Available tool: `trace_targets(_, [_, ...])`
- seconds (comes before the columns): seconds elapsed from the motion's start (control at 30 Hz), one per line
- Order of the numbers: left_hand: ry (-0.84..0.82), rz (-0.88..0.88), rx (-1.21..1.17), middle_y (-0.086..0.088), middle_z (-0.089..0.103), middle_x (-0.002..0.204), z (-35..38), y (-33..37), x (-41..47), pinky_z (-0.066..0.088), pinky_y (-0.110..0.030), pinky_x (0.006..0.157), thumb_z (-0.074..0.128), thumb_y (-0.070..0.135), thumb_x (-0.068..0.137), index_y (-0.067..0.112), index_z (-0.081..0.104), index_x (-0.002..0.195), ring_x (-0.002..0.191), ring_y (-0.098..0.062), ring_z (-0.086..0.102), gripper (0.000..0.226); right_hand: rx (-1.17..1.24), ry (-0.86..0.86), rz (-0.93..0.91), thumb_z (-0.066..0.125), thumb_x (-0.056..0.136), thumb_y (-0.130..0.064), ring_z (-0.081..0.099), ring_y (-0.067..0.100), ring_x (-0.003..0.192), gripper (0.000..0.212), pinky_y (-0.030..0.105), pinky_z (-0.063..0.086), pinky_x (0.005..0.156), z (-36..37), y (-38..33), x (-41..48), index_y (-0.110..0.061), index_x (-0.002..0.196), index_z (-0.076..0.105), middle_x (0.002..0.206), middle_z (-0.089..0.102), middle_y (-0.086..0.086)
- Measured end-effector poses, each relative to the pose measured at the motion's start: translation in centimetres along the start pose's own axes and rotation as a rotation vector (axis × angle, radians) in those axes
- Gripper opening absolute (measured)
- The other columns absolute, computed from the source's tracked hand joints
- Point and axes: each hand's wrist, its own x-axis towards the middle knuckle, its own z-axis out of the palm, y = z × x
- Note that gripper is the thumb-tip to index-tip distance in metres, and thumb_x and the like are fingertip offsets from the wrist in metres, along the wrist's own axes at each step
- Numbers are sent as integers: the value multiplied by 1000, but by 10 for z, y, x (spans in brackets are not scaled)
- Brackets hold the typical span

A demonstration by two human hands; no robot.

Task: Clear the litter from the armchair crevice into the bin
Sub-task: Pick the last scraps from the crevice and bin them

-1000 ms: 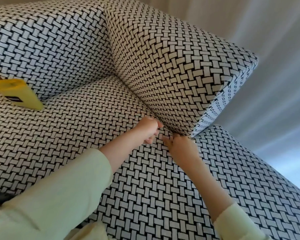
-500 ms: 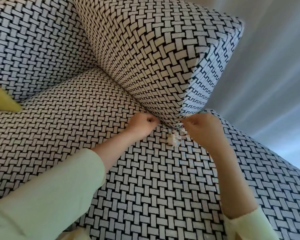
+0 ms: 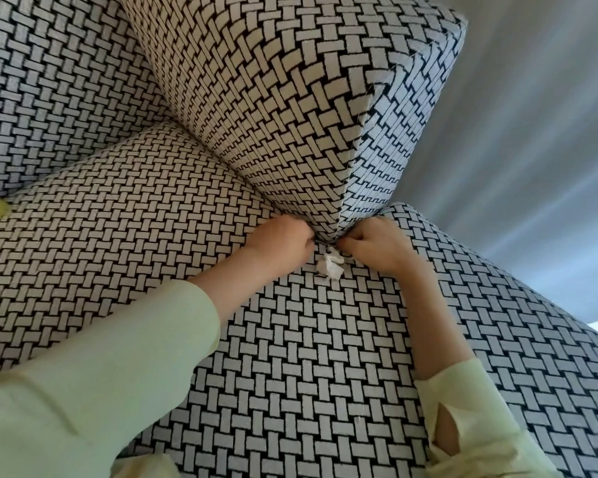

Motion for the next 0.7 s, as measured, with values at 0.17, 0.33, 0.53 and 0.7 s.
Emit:
trace_targets(0.17, [-7, 166, 224, -12, 65, 92, -2, 4, 1, 54, -39, 76, 45, 13, 93, 6, 65, 97, 87, -29, 64, 22, -81, 7, -79, 54, 80, -18, 38, 17, 49, 30, 23, 29, 47, -4, -7, -4, -7, 52, 50, 48, 41, 3])
trace_targets(0.33, [-9, 318, 310, -7, 64, 109, -1, 4, -2, 54, -37, 80, 46, 17, 95, 15, 59, 120, 97, -25, 64, 29, -347, 21, -143, 45, 88, -22, 44, 20, 66, 38, 27, 37, 60, -3, -34, -13, -15, 55, 28, 56, 31, -3])
trace_targets(0.53, [-77, 104, -66, 0, 69, 110, -13, -3, -5, 44, -22, 82, 54, 24, 91, 22, 68, 110, 99, -18, 62, 24, -256, 74, -173, 43, 89, -17, 45, 22, 65, 17, 28, 36, 57, -8, -45, -17, -10, 73, 43, 58, 33, -2])
trace_targets(0.7, [-101, 9, -302, 7, 67, 112, -13, -11, -6, 38, -6, 64, 53, 19, 91, 28, 66, 114, 70, -3, 55, 28, 64, -101, -97, 54, 90, -29, 61, 25, 78, 29, 30, 50, 76, -22, -28, -17, -8, 81, 72, 74, 67, 6])
